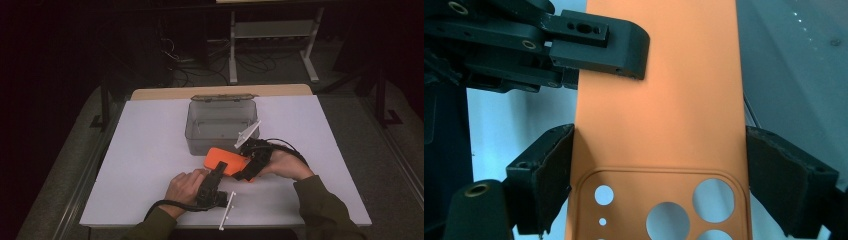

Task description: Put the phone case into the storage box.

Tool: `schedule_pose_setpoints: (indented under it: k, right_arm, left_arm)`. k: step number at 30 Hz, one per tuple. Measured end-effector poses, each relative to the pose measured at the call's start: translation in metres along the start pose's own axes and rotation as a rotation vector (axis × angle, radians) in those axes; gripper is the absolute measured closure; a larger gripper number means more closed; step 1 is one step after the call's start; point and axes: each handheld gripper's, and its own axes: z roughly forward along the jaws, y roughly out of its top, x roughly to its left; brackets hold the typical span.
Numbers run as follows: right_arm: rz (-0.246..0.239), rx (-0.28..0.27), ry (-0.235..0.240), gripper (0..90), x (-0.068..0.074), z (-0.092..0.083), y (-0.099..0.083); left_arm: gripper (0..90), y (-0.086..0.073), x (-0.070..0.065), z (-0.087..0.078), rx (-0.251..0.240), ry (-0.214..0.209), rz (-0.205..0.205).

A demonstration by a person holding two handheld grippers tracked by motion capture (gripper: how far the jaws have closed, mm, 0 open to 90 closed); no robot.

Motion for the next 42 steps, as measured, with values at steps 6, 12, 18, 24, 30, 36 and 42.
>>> schedule_pose_setpoints:
  k: [6,12,18,24,30,36,42]
  right_arm:
    - [0.004,-0.004,0.018,15.1,-0.0016,-0.0015,-0.0006]
    - [0.011,-0.012,0.031,15.1,-0.0026,-0.0024,-0.0012]
    - [0.008,-0.014,0.043,15.0,-0.0037,-0.0028,-0.0024]
    - [0.003,-0.025,0.052,14.7,-0.0047,-0.0028,-0.003]
    - [0.004,-0.03,0.064,14.2,-0.0059,-0.0027,-0.0043]
    - [0.005,-0.038,0.078,13.6,-0.0065,-0.0026,-0.0052]
    - [-0.002,-0.043,0.076,13.0,-0.0055,-0.0022,-0.005]
  left_arm:
    - [77.4,0.0002,0.0002,-0.0015,-0.005,0.006,0.016]
    - [78.6,0.0001,0.0,-0.0021,-0.015,0.014,0.016]
    - [78.9,0.0005,0.0,-0.0026,-0.018,0.017,0.025]
    - [79.2,0.0002,-0.0001,-0.0028,-0.028,0.019,0.021]
    - [79.4,0.0001,0.0,-0.0032,-0.033,0.021,0.021]
    - [79.5,0.0003,0.0002,-0.004,-0.035,0.02,0.02]
    - [79.7,0.0001,0.0006,-0.004,-0.034,0.021,0.02]
